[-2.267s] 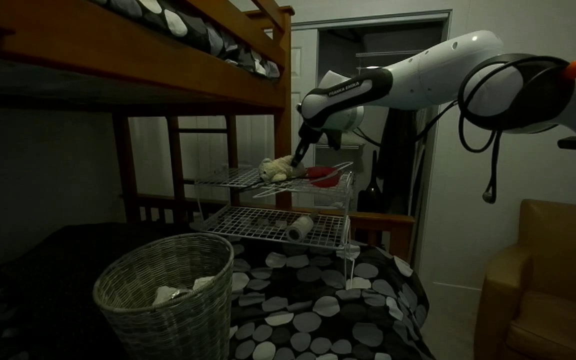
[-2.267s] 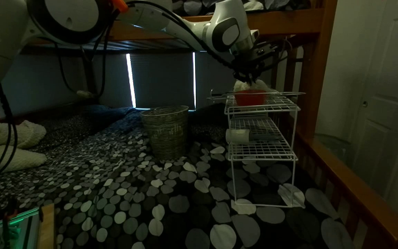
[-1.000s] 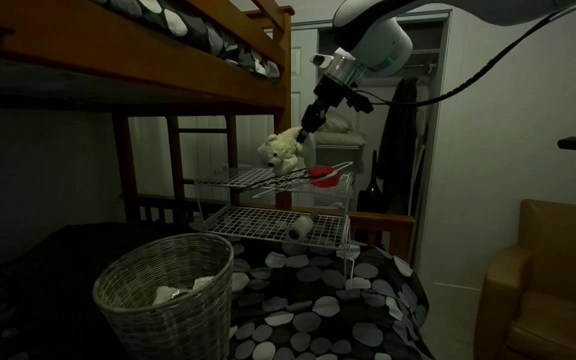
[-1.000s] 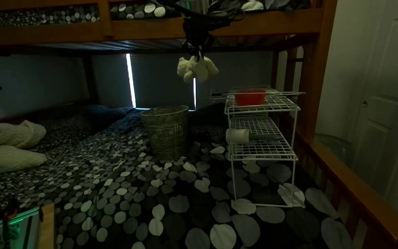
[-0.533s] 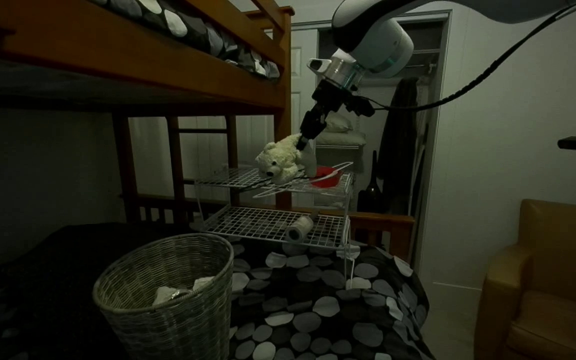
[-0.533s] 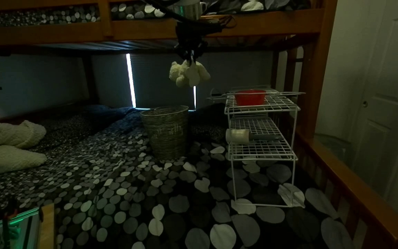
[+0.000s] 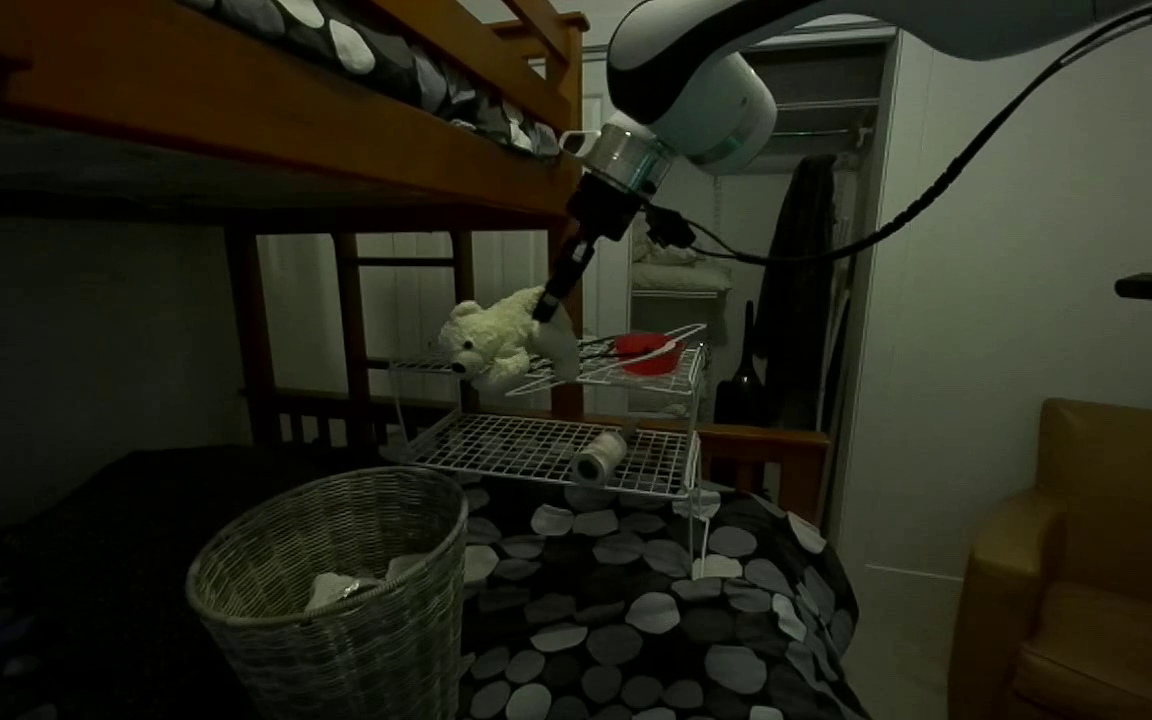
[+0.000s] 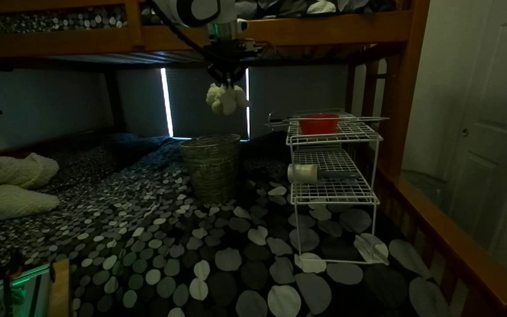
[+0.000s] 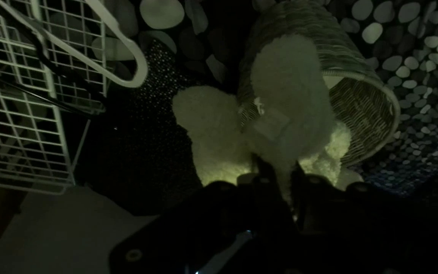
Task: Put the white teddy bear in the basket.
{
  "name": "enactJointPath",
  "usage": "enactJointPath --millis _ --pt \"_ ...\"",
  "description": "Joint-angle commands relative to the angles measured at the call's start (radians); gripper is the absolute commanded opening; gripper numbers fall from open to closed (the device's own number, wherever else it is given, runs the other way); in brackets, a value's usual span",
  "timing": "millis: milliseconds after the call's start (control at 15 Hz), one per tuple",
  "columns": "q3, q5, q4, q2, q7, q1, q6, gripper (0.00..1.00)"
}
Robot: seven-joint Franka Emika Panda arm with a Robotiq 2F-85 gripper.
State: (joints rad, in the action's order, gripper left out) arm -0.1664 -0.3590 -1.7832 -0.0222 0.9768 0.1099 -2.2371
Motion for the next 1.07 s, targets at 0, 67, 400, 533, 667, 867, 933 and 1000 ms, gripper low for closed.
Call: enactJointPath --millis 0,67,400,533,667,867,933,1000 --pt "-0.015 -0.029 0.007 -0.024 -0.051 0.032 0.007 0.03" --pt "-0.019 -0.049 -0.002 -0.022 -0.050 0.036 0.001 0.03" --pt "-0.077 -0.274 0.040 -0.105 0.139 0.058 -0.072 0.03" --pt "-0.100 -0.357 0.069 -0.144 0.228 0.060 -0.036 0.03" --pt "-0.113 -0.377 0.093 -0.173 0.264 0.061 -0.001 0.28" --pt "-0.105 -0.323 0.100 -0.192 0.226 0.062 -0.027 0.50" --pt "-0.102 -0.322 0.104 -0.195 0.227 0.055 -0.025 0.57" --pt "-0.101 -0.335 0.101 -0.193 0.238 0.048 -0.020 0.66"
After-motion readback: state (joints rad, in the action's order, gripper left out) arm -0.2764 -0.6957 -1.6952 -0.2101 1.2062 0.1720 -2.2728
